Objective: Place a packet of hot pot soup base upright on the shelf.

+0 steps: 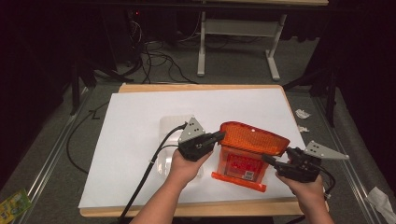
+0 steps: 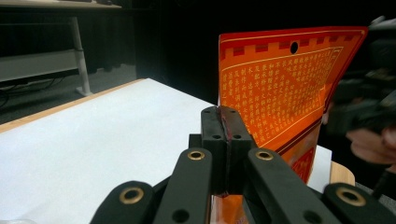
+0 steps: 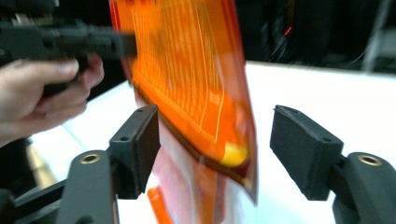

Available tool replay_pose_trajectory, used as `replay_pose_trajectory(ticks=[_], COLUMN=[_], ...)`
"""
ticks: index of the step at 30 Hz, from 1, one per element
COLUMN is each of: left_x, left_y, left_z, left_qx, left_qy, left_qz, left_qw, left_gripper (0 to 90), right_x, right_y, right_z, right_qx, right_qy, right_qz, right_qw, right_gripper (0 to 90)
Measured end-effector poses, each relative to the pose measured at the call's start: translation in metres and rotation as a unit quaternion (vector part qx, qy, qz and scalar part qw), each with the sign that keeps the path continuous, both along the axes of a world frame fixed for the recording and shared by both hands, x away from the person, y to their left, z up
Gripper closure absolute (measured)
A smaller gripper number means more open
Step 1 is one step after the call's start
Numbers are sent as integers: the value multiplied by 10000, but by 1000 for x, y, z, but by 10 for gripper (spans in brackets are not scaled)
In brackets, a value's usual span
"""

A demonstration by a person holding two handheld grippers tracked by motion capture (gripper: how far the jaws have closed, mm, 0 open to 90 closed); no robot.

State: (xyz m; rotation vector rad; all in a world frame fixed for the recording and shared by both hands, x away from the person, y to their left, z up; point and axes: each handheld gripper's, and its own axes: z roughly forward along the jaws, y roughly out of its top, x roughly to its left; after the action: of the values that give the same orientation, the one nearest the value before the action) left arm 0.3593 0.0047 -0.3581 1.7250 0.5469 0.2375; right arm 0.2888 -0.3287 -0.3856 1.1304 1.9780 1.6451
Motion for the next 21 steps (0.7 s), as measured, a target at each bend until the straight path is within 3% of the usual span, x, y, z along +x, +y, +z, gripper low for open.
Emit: replay_pose_trajectory(ticks=[6,10,15,17,18,21], left_x=[-2,-3,-3,-3,-2,-1], left_y=[1,1,3,3,5,14], left_z=[1,1,2,3,3,2], left_qx=[27,48,96,123,181,297], left_qy=[-24,-29,-10,-13,19,113], left_qz=[-34,-34,29,79,177,421], left_qw=[10000,10000,9999,9999,9997,9986], left_gripper=[900,899,870,814,759,590], right_x=[12,11,10,10,9,7], right_y=[9,14,16,16,16,19], right_z=[-17,-19,-19,-19,-18,-17], right_qx=[-46,-106,-181,-178,-213,-285], right_qy=[384,398,366,365,355,311], right_qz=[426,705,826,864,928,938], right_qw=[9983,9967,9957,9954,9948,9947], right_gripper=[391,504,638,659,710,718])
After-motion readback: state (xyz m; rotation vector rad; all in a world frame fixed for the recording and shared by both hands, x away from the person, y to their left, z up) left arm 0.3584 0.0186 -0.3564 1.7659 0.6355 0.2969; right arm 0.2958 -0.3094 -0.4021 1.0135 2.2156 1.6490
